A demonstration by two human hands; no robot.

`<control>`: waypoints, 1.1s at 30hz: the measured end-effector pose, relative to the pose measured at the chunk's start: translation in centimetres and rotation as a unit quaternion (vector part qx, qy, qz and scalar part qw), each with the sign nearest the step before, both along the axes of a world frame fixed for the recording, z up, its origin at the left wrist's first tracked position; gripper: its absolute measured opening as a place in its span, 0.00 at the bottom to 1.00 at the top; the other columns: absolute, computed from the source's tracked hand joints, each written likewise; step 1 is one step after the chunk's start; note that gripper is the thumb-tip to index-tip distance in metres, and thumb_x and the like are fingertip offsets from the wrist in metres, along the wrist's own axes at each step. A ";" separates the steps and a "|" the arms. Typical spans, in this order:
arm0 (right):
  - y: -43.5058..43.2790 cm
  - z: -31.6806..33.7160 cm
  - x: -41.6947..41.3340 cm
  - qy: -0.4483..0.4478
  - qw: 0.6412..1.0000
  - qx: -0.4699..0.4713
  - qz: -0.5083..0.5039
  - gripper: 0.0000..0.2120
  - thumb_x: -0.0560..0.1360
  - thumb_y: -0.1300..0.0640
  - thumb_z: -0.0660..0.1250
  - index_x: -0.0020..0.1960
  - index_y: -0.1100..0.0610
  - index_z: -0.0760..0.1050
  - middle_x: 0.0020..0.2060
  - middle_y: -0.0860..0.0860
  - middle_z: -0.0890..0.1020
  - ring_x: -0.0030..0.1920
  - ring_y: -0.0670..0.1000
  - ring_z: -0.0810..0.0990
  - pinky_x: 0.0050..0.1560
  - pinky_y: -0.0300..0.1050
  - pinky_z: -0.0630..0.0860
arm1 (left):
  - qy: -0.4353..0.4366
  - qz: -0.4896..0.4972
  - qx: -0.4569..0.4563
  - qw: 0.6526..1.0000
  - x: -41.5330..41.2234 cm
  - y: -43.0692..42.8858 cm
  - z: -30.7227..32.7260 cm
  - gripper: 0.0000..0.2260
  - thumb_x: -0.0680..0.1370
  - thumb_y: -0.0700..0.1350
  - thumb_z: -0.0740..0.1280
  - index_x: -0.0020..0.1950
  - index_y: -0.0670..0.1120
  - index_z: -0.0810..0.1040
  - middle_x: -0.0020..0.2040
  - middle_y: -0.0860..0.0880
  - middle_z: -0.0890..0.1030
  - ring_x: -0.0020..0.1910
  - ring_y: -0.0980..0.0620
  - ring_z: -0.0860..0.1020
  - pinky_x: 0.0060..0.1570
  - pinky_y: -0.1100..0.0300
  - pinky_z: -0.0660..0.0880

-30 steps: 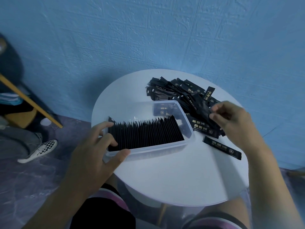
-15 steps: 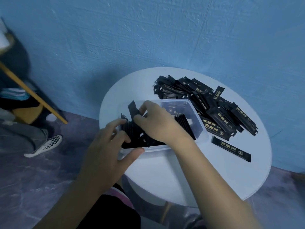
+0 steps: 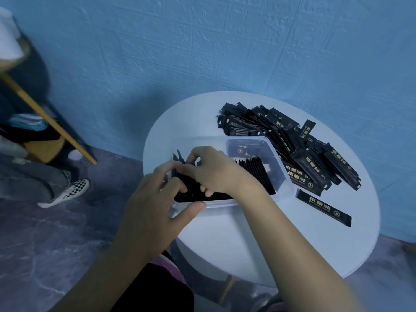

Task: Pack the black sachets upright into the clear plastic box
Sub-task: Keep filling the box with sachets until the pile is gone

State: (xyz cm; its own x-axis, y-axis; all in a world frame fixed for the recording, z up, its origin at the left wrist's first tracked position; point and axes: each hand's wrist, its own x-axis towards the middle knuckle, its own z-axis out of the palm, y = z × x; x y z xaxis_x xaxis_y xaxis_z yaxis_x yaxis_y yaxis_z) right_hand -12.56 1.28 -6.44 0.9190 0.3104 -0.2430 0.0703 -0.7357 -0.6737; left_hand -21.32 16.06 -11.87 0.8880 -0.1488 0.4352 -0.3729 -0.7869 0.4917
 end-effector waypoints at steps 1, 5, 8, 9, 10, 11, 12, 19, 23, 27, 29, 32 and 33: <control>0.0 -0.2 0.0 0.023 0.999 0.031 -0.005 0.12 0.79 0.46 0.66 0.51 0.54 0.76 0.34 0.54 0.83 0.29 0.54 0.84 0.38 0.49 0.83 | -0.002 0.000 0.000 1.000 0.0 0.0 0.0 0.19 0.74 0.63 0.64 0.49 0.48 0.77 0.68 0.54 0.72 0.53 0.53 0.75 0.48 0.73 0.63; -0.6 -0.4 0.3 0.083 0.989 0.119 -0.004 0.13 0.81 0.55 0.65 0.65 0.57 0.73 0.37 0.56 0.81 0.32 0.54 0.84 0.41 0.51 0.85 | -0.003 -0.003 -0.005 1.000 -0.1 0.0 -0.2 0.20 0.74 0.63 0.64 0.56 0.49 0.77 0.69 0.54 0.71 0.56 0.55 0.73 0.49 0.72 0.63; -0.8 0.1 0.5 0.102 0.986 0.133 0.027 0.23 0.82 0.60 0.64 0.75 0.56 0.65 0.40 0.58 0.79 0.34 0.54 0.83 0.40 0.46 0.85 | -0.003 -0.008 0.000 1.000 0.0 0.2 -0.3 0.21 0.75 0.64 0.63 0.58 0.50 0.77 0.69 0.54 0.71 0.56 0.56 0.73 0.50 0.72 0.63; -0.9 0.3 0.6 0.110 0.984 0.136 0.039 0.24 0.82 0.61 0.64 0.76 0.56 0.65 0.39 0.58 0.79 0.34 0.53 0.82 0.39 0.44 0.84 | -0.002 -0.010 0.001 1.000 0.1 0.2 -0.2 0.21 0.75 0.64 0.63 0.58 0.50 0.77 0.69 0.54 0.71 0.56 0.56 0.72 0.51 0.72 0.62; -0.9 0.5 0.8 0.120 0.982 0.137 0.050 0.24 0.82 0.61 0.63 0.77 0.55 0.64 0.39 0.58 0.79 0.34 0.53 0.82 0.38 0.42 0.83 | -0.003 -0.011 0.002 1.000 0.1 0.3 -0.2 0.20 0.75 0.64 0.63 0.58 0.51 0.77 0.69 0.54 0.71 0.56 0.56 0.72 0.52 0.72 0.62; -1.0 0.7 0.9 0.130 0.980 0.137 0.062 0.24 0.82 0.62 0.63 0.77 0.54 0.65 0.38 0.58 0.79 0.34 0.52 0.82 0.37 0.41 0.83 | -0.007 -0.013 0.001 1.000 0.2 0.3 -0.2 0.20 0.75 0.64 0.64 0.57 0.52 0.77 0.69 0.54 0.72 0.56 0.57 0.72 0.52 0.72 0.62; -1.1 0.9 1.1 0.138 0.978 0.137 0.071 0.24 0.82 0.62 0.63 0.77 0.54 0.65 0.38 0.58 0.79 0.34 0.52 0.82 0.36 0.41 0.82 | -0.012 -0.015 -0.001 1.000 0.3 0.4 -0.3 0.19 0.75 0.64 0.64 0.57 0.52 0.78 0.68 0.55 0.72 0.56 0.57 0.72 0.52 0.71 0.62; -1.1 1.1 1.7 0.163 0.974 0.122 0.096 0.18 0.80 0.63 0.66 0.69 0.56 0.69 0.41 0.60 0.80 0.37 0.54 0.84 0.42 0.45 0.84 | -0.027 -0.028 0.000 0.999 0.6 0.9 -0.4 0.19 0.75 0.64 0.64 0.54 0.52 0.80 0.67 0.55 0.72 0.55 0.55 0.74 0.50 0.61 0.68; -1.0 1.3 1.6 0.173 0.973 0.114 0.099 0.25 0.80 0.62 0.68 0.74 0.55 0.65 0.45 0.63 0.81 0.38 0.54 0.84 0.42 0.44 0.84 | -0.030 -0.027 0.004 0.999 0.6 0.9 -0.4 0.20 0.75 0.65 0.64 0.53 0.50 0.81 0.67 0.54 0.73 0.55 0.52 0.76 0.49 0.58 0.70; -0.7 1.4 1.5 0.160 0.976 0.108 0.100 0.26 0.78 0.63 0.69 0.74 0.57 0.67 0.50 0.63 0.82 0.43 0.55 0.85 0.45 0.44 0.84 | -0.029 -0.029 0.005 0.999 0.6 1.0 -0.3 0.20 0.75 0.65 0.64 0.52 0.50 0.82 0.67 0.53 0.73 0.55 0.53 0.75 0.50 0.60 0.68; -0.5 1.5 1.4 0.145 0.979 0.101 0.099 0.24 0.78 0.64 0.69 0.72 0.58 0.69 0.49 0.63 0.83 0.44 0.56 0.86 0.47 0.44 0.84 | -0.020 -0.034 0.000 0.999 0.6 1.1 -0.2 0.20 0.74 0.66 0.64 0.53 0.51 0.82 0.67 0.54 0.73 0.55 0.53 0.75 0.50 0.62 0.67; -0.4 1.4 1.2 0.134 0.981 0.105 0.090 0.25 0.78 0.65 0.68 0.73 0.58 0.68 0.47 0.61 0.84 0.44 0.57 0.87 0.49 0.45 0.84 | -0.015 -0.037 0.004 0.999 0.6 1.2 -0.2 0.20 0.74 0.65 0.65 0.54 0.52 0.82 0.68 0.55 0.73 0.55 0.54 0.75 0.51 0.65 0.66; -0.4 1.3 1.2 0.131 0.981 0.116 0.080 0.25 0.77 0.66 0.68 0.73 0.59 0.68 0.46 0.60 0.83 0.44 0.58 0.87 0.49 0.46 0.84 | -0.019 -0.037 0.008 0.999 0.6 1.2 -0.3 0.20 0.74 0.65 0.64 0.55 0.52 0.82 0.67 0.54 0.73 0.55 0.53 0.75 0.51 0.64 0.67</control>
